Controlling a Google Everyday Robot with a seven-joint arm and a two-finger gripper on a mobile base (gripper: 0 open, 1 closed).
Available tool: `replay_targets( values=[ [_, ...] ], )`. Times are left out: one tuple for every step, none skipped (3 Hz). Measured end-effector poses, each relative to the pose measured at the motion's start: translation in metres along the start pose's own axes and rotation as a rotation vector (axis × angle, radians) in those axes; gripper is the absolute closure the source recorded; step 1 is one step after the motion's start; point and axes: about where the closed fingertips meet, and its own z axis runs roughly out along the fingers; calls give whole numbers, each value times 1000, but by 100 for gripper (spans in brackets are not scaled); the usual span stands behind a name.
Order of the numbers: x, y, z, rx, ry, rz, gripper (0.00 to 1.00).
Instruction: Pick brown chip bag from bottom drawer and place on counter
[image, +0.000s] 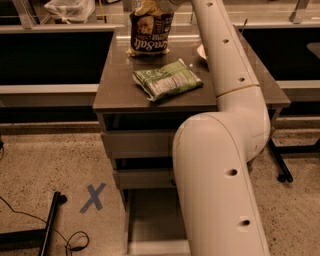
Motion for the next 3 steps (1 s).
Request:
replay_targets(
  values=[
    [-33,24,18,-62,-107,45,81],
    [-36,25,23,-67,-112,43,50],
    [-38,26,26,-69,-117,43,27]
  ],
)
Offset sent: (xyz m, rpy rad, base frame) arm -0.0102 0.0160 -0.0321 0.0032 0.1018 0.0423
